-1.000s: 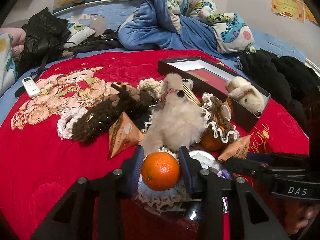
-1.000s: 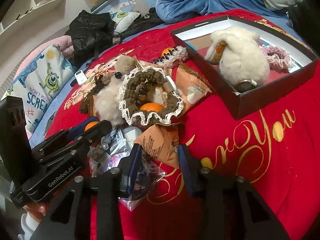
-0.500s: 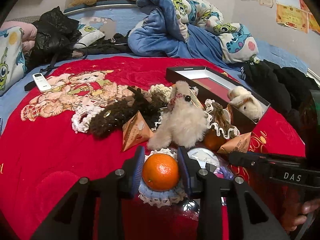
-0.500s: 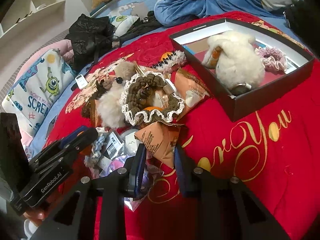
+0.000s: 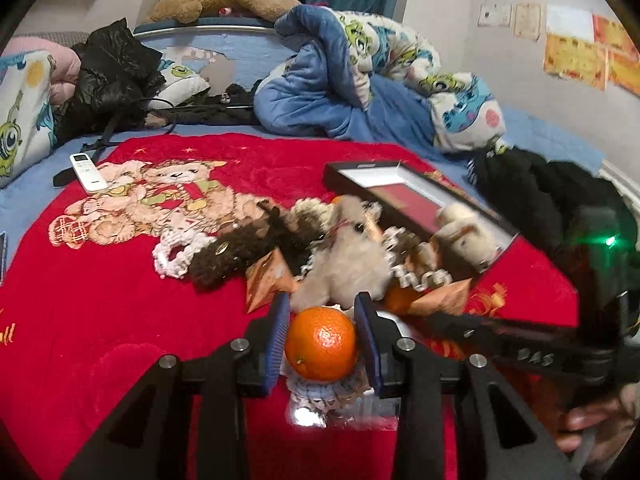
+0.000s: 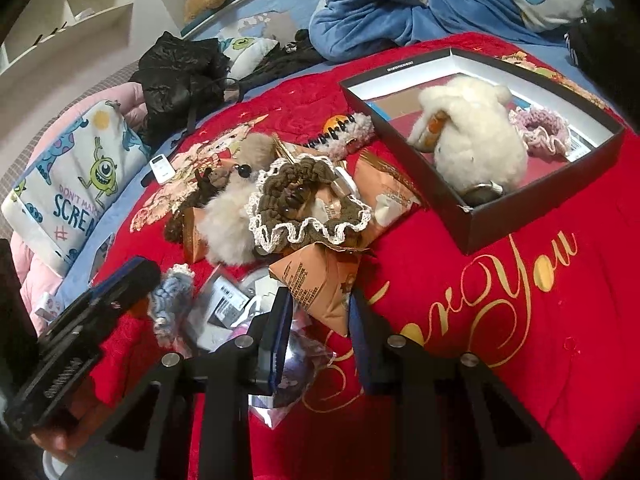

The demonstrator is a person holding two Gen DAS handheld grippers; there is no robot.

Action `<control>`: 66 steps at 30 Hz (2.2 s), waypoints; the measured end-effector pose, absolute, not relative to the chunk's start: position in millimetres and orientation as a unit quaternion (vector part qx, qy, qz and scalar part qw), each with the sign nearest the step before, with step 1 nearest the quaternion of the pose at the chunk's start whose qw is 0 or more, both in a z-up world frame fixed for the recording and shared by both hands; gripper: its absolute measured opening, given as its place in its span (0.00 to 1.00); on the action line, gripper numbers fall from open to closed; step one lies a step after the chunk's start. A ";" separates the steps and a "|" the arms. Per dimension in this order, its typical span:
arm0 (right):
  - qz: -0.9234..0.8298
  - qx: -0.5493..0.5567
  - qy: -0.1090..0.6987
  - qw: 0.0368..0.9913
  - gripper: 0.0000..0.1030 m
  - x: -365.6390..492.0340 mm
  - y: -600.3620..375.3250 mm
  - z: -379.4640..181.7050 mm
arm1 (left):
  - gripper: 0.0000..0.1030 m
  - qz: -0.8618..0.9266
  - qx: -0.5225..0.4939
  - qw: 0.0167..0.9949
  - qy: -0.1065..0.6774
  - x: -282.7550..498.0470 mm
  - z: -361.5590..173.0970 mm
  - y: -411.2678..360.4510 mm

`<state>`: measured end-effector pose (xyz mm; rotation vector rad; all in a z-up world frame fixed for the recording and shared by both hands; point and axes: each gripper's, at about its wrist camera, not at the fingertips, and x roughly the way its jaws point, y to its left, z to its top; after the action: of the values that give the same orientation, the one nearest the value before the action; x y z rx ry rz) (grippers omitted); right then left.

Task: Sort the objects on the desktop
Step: 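Grasp the brown paper snack packet with the right tool while the left tool holds the orange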

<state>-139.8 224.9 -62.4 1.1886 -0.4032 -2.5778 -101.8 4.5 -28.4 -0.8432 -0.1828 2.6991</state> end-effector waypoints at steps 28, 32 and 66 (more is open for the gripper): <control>-0.893 0.389 -0.154 0.165 0.25 -126.6 235.6 -48.0 | 0.34 0.940 -0.299 0.158 -0.055 -98.1 -19.7 22.7; -0.887 0.395 -0.168 0.169 0.25 -131.1 240.9 -51.2 | 0.34 0.940 -0.299 0.156 -0.052 -96.8 -20.3 25.6; -0.891 0.410 -0.144 0.132 0.34 -164.5 215.5 -80.4 | 0.34 0.921 -0.329 0.189 -0.083 -93.0 -27.1 24.2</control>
<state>-164.5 215.5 -80.4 1.1912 -0.4180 -2.5855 -93.0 24.2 -27.1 -0.9264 -0.2329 2.5906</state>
